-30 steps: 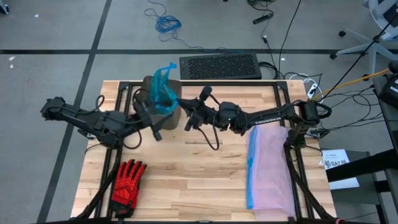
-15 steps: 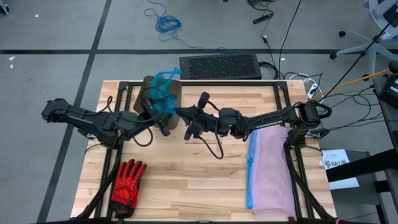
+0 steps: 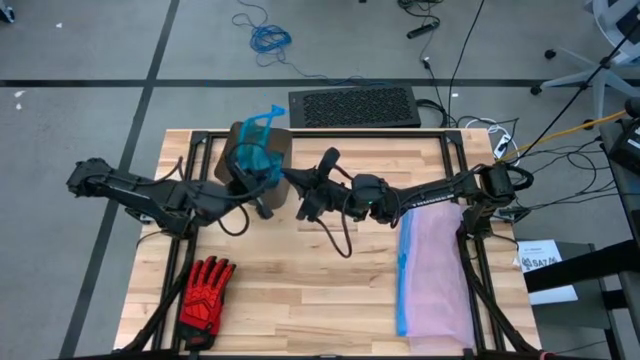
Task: Place trash/remove bag and relplace
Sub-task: Remove the trash bag from the trash bin
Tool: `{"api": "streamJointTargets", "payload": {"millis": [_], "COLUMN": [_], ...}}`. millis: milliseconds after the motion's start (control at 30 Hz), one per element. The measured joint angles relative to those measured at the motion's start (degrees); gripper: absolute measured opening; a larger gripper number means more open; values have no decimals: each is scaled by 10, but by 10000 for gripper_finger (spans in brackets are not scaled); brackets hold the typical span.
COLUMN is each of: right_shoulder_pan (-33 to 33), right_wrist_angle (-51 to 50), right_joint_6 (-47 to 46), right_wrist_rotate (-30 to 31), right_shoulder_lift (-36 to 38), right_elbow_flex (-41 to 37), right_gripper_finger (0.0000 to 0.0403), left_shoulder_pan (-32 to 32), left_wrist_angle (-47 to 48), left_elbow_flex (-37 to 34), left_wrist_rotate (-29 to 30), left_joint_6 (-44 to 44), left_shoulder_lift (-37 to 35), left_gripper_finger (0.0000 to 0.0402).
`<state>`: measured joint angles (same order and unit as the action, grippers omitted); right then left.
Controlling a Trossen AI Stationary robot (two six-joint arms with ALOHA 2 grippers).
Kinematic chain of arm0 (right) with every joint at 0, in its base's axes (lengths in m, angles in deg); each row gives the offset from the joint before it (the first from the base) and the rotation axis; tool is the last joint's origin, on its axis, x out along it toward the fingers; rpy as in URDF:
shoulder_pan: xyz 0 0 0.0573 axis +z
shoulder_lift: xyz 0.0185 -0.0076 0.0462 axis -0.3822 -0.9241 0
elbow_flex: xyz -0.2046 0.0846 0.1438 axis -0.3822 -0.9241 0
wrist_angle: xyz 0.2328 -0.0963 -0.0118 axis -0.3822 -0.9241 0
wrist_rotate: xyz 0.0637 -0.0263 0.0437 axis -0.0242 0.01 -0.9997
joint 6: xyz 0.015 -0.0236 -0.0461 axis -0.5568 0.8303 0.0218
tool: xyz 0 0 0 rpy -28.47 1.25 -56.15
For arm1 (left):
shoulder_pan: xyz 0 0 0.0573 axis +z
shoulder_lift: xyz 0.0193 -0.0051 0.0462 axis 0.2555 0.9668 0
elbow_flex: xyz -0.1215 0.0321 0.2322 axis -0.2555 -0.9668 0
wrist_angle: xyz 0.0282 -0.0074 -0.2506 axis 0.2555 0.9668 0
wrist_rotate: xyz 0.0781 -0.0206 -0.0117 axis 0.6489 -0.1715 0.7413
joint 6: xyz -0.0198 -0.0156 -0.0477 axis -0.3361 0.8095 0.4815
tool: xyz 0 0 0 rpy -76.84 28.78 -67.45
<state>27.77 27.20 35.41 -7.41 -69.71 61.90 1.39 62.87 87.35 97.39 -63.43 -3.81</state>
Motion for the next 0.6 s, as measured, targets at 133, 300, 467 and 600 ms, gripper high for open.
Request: {"api": "streamJointTargets", "payload": {"millis": [133,300,467,600], "right_shoulder_pan": [1,1,4,8], "right_wrist_angle": [1,-3,-17,-18], "right_joint_6": [34,55,79,108], "right_wrist_rotate": [27,42,74,107], "right_shoulder_lift": [0,1,2,2], "right_elbow_flex": [0,0,0,0], "right_gripper_finger": [0,0,0,0], "left_shoulder_pan": [0,0,0,0], "left_wrist_angle": [23,37,51,54], "left_elbow_flex": [0,0,0,0], "left_wrist_rotate": [0,14,29,30], "left_joint_6": [17,21,21,21], "left_shoulder_lift": [0,0,-15,-26], "left_gripper_finger": [2,1,1,1]}}
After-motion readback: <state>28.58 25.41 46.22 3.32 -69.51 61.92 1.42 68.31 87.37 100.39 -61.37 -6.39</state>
